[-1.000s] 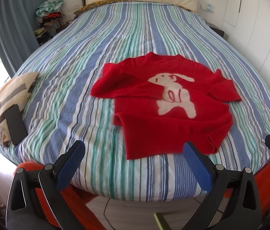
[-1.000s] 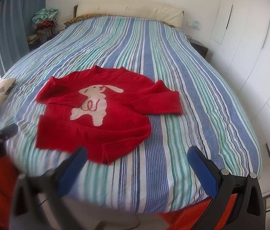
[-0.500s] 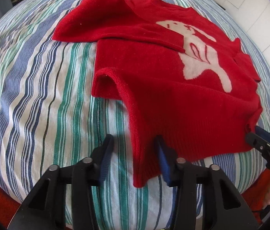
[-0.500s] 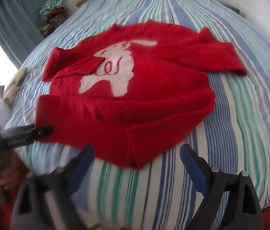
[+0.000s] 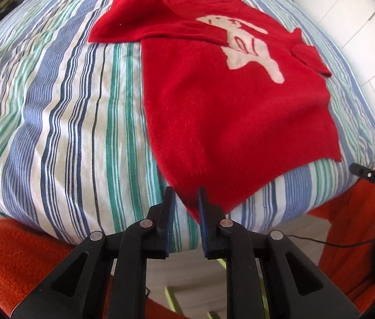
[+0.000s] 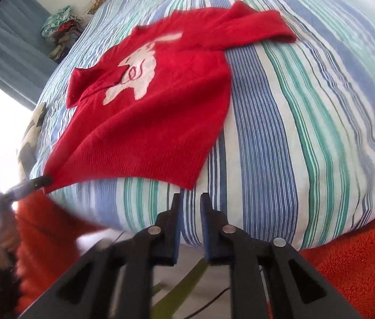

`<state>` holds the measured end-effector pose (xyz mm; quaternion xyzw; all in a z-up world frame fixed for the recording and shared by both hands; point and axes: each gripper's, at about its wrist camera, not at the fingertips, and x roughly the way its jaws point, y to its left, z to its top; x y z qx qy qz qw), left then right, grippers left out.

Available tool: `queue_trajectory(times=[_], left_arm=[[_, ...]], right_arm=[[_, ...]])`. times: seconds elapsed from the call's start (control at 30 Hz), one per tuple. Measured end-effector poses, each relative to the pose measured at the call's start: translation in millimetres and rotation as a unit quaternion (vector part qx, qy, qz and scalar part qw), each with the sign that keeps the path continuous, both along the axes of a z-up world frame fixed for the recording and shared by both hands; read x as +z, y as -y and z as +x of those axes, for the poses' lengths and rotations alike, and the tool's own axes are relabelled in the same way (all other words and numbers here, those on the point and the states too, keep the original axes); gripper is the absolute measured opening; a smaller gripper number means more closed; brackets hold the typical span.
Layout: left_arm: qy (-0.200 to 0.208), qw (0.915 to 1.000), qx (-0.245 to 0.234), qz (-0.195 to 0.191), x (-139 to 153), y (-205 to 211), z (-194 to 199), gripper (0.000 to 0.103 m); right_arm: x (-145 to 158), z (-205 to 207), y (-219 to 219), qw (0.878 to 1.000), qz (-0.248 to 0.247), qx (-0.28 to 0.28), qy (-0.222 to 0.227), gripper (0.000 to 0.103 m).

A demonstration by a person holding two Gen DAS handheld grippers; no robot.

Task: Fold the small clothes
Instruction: 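Grasp the sweater hem with both grippers and pull it straight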

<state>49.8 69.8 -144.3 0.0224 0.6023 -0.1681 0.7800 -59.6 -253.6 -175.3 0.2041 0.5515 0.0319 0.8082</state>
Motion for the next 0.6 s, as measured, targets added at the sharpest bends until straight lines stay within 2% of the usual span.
queue_trajectory(times=[0.03, 0.07, 0.13, 0.2, 0.23, 0.3, 0.33, 0.37, 0.43, 0.5, 0.6], left_arm=[[0.0, 0.9999, 0.008, -0.009, -2.9, -3.0, 1.3, 0.028], [0.001, 0.9996, 0.019, -0.022, -5.8, -8.4, 3.3, 0.042], [0.004, 0.9983, 0.039, -0.042, -9.3, -14.3, 6.4, 0.052], [-0.005, 0.9971, 0.05, -0.058, -15.4, -14.7, 10.3, 0.052], [-0.012, 0.9962, 0.053, -0.068, -19.0, -13.6, 12.3, 0.05], [-0.035, 0.994, 0.051, -0.09, -28.9, -9.4, 15.9, 0.015], [-0.05, 0.9929, 0.051, -0.095, -32.0, -7.9, 16.6, 0.005], [-0.047, 0.9929, 0.055, -0.095, -29.4, -9.1, 16.2, 0.005], [-0.039, 0.9927, 0.053, -0.101, -15.3, -16.0, 11.5, 0.004], [-0.031, 0.9924, 0.052, -0.107, 1.8, -25.1, 7.1, 0.004], [-0.016, 0.9962, 0.044, -0.073, 11.6, -24.5, 3.3, 0.004]], right_arm=[[-6.7, -1.4, 6.7, 1.0, 0.024, -0.013, -0.002, 0.049], [-11.7, -3.2, 14.3, 0.998, 0.056, -0.028, 0.005, 0.054], [-18.3, -0.7, 26.1, 0.992, 0.117, -0.052, 0.024, 0.054], [-24.5, 8.1, 31.9, 0.986, 0.154, -0.055, 0.034, 0.054], [-29.9, 15.6, 32.3, 0.984, 0.165, -0.051, 0.038, 0.054], [-47.5, 32.2, 28.0, 0.983, 0.177, -0.041, 0.024, 0.053], [-57.2, 38.7, 24.9, 0.98, 0.193, -0.035, 0.019, 0.037], [-63.6, 43.6, 22.4, 0.978, 0.205, -0.031, 0.017, 0.006], [-66.7, 46.4, 22.6, 0.976, 0.215, -0.035, 0.007, 0.006], [-48.3, 39.5, 22.4, 0.977, 0.21, -0.023, 0.013, 0.006], [-18.6, 19.3, 22.2, 0.981, 0.193, -0.003, 0.005, 0.006]])
